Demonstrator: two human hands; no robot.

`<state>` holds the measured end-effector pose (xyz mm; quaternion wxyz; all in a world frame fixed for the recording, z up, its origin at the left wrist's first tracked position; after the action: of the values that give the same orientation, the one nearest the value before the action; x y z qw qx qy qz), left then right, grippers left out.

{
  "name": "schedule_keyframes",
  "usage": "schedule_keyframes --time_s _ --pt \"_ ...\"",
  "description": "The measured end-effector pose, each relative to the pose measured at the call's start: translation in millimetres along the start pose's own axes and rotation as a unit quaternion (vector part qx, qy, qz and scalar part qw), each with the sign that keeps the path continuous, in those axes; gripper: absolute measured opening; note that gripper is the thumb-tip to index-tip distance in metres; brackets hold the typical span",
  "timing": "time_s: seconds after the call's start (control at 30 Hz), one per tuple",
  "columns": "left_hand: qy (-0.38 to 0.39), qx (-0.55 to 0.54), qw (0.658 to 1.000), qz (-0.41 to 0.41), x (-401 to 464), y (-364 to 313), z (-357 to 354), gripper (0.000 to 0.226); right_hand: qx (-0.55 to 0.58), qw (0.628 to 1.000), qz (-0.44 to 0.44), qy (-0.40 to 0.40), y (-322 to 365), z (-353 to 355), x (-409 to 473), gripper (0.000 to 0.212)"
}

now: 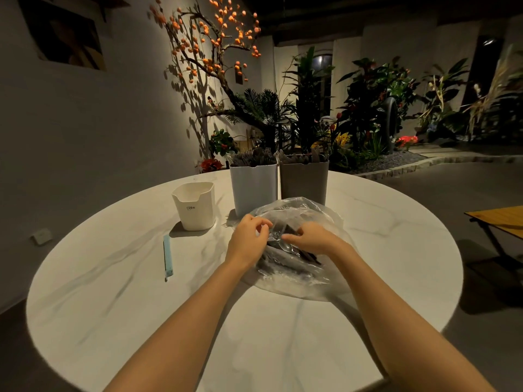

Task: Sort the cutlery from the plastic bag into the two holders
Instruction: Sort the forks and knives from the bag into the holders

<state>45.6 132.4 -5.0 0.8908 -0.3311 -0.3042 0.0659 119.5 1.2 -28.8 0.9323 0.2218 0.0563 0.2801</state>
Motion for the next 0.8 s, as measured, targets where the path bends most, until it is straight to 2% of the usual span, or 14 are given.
schedule_keyframes --time_s 0.1,0.3,0.43,0.57,0.7,0.8 --pt "0.008 -0.011 1.000 0.002 -1 2 -3 0.021 -0.046 0.998 -0.005 0.044 1 -2 -8 0.054" --pt "-0.004 0.011 1.000 0.008 -4 1 -2 0.020 -0.095 0.995 -0.031 0.005 12 -1 -9 0.045" --pt "-0.005 0.010 1.000 0.014 -4 3 -3 0.019 -0.166 0.986 -0.030 0.012 26 -6 -9 0.059" --pt "-0.008 0.009 1.000 0.012 -6 2 -3 0.019 -0.177 0.983 -0.046 0.024 24 -11 -8 0.049" --pt "-0.008 0.005 1.000 0.010 -8 1 -2 0.019 -0.164 0.985 -0.056 0.015 20 -7 -10 0.022" --pt "-0.012 -0.005 1.000 0.001 -10 -2 0 0.018 -0.125 0.988 -0.075 0.048 18 -5 -9 0.023"
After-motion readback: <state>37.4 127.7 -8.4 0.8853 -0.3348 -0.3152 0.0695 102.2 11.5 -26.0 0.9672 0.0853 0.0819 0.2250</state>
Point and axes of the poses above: each hand's wrist, its own x-axis towards the middle knuckle, its own z-axis out of the back of the hand, y = z × x, the point moved 9 cm from there along x, towards the middle knuckle, and after that the axes turned 2 degrees about x, right-handed, at the moved point
